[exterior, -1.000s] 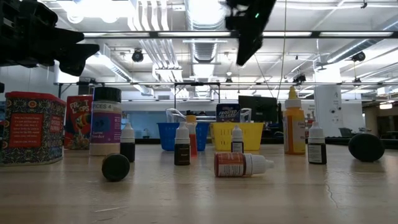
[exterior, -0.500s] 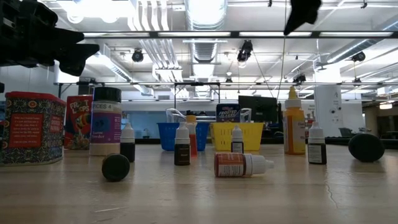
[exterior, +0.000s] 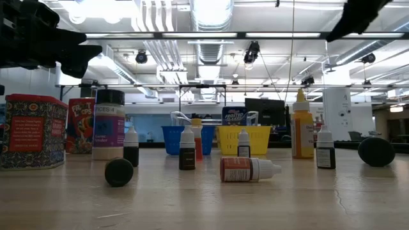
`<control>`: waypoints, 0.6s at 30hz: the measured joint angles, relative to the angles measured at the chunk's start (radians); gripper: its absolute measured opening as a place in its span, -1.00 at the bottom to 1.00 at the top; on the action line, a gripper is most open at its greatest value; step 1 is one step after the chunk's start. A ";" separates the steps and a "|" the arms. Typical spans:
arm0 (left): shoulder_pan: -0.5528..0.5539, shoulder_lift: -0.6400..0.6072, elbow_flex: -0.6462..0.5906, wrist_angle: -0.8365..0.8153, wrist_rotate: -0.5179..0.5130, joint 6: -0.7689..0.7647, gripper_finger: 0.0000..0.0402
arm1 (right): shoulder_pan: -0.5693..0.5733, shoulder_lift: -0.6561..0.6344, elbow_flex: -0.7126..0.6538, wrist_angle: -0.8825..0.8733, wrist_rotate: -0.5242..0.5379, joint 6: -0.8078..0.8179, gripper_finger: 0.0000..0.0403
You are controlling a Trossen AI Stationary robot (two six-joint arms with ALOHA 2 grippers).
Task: Pick & Place Kitchen Items
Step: Put the green cereal box into the transparent bin
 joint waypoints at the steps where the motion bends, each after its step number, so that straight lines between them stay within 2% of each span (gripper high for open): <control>1: 0.000 0.000 0.000 0.000 0.000 0.000 0.12 | 0.000 -0.021 -0.016 -0.001 0.000 0.000 -0.94; 9: 0.000 0.000 0.000 0.000 0.000 0.000 0.12 | 0.000 -0.130 -0.093 -0.001 0.000 -0.009 -0.85; 18: 0.000 0.000 0.000 0.000 0.000 0.000 0.12 | 0.000 -0.148 -0.125 -0.001 -0.001 -0.019 -0.73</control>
